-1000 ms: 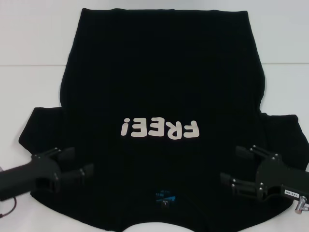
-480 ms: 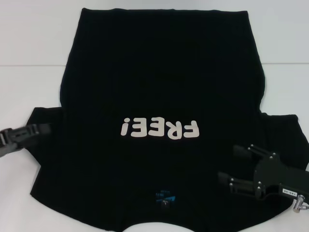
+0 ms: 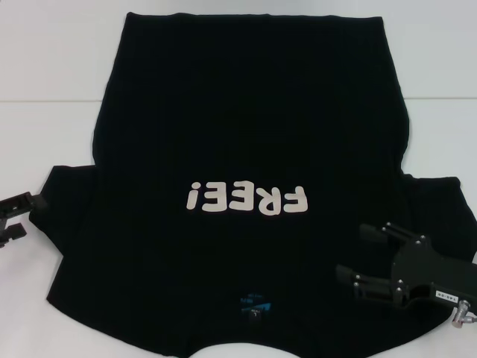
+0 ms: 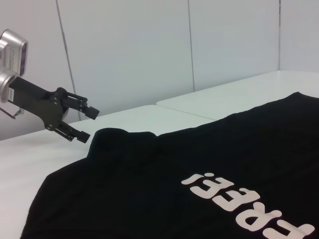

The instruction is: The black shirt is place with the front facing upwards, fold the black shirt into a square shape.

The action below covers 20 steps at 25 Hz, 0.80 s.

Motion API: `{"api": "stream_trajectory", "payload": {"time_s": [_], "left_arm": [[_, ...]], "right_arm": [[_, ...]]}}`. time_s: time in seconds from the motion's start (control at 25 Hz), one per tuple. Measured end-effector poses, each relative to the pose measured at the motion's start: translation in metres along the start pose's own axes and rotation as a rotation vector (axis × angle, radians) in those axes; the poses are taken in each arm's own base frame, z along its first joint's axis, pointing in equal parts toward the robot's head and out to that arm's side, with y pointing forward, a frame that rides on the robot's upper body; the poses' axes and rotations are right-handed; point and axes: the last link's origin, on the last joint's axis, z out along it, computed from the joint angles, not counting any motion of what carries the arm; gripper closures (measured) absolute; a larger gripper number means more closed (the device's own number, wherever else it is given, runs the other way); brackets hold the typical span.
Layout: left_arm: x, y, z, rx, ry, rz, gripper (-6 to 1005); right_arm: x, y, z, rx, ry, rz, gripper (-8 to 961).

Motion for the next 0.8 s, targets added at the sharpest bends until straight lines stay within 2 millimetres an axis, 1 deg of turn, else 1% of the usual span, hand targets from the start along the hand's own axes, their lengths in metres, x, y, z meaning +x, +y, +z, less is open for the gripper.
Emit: {"api": "stream_trajectory", "payload": {"time_s": [0.24,0.44,0.8], "left_arm": [[-0.003,-0.002,0.011,0.011,0.007,-0.025,127],[-0.002,0.000,0.020,0.017,0.009,-0.021,127],[-0.001,0.001,0.028,0.048,0.008,0.006,131]], "right_arm": [[0.000,0.000,0.000,0.000,0.000,0.000,29],[0.000,0.000,0.000,0.000,0.000,0.000,29],[0.000,0.000,0.000,-0.002,-0.002,0.000,28]]}}
